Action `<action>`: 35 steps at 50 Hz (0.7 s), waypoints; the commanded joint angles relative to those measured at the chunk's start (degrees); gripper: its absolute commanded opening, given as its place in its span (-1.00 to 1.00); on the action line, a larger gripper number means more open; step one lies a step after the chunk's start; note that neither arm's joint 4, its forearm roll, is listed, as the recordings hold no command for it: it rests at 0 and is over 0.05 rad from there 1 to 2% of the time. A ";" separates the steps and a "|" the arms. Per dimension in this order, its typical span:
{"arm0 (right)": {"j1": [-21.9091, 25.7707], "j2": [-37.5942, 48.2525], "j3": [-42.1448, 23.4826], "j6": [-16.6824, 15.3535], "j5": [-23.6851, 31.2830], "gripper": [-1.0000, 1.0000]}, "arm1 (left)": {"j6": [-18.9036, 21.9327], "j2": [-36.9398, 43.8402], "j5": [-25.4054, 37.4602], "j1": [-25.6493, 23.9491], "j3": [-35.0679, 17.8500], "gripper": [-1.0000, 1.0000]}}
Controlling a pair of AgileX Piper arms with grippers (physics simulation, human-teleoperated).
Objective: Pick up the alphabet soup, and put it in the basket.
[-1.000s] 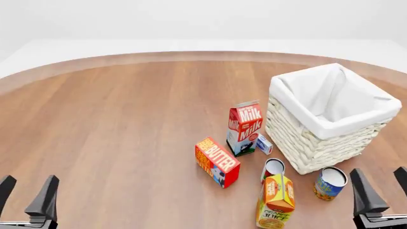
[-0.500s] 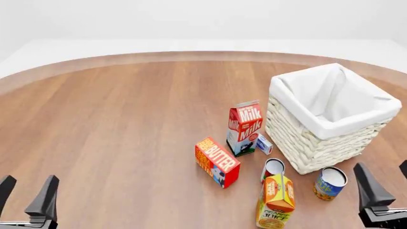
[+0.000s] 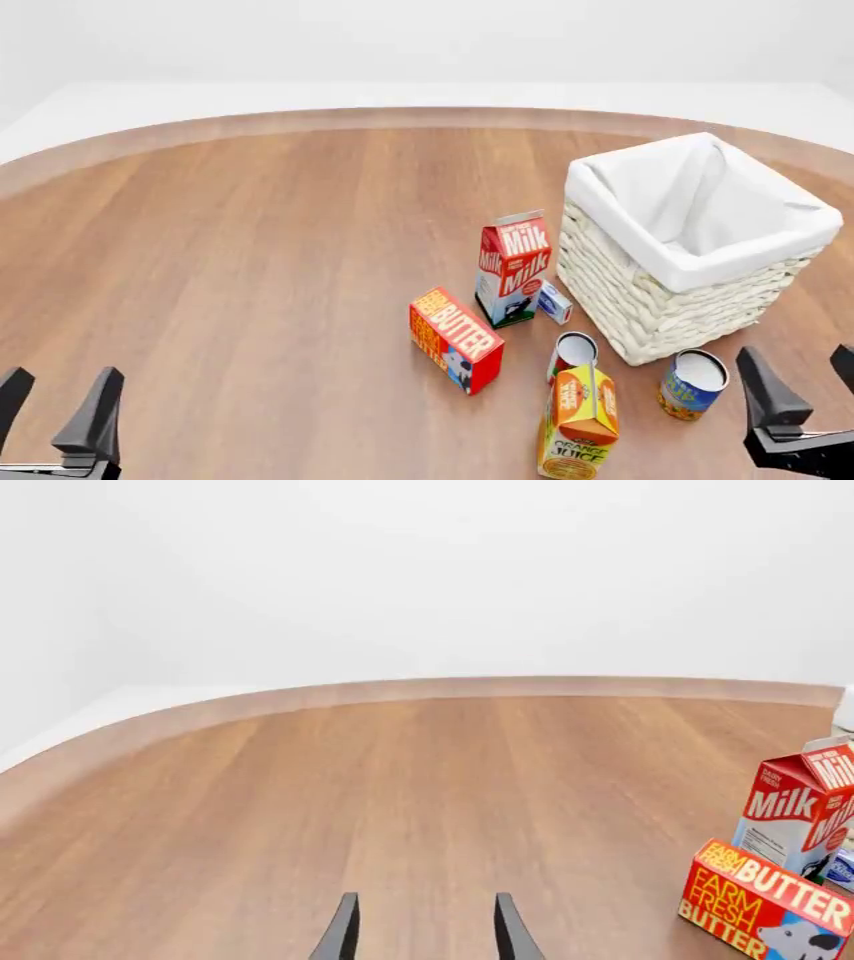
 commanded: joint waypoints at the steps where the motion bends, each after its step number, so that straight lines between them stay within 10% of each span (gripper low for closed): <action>1: -1.17 2.48 1.27 0.60 -0.74 1.00 | 0.00 0.00 0.00 0.00 0.00 1.00; 35: -2.65 11.68 6.40 1.81 -9.82 1.00 | 0.00 0.00 0.00 0.00 0.00 1.00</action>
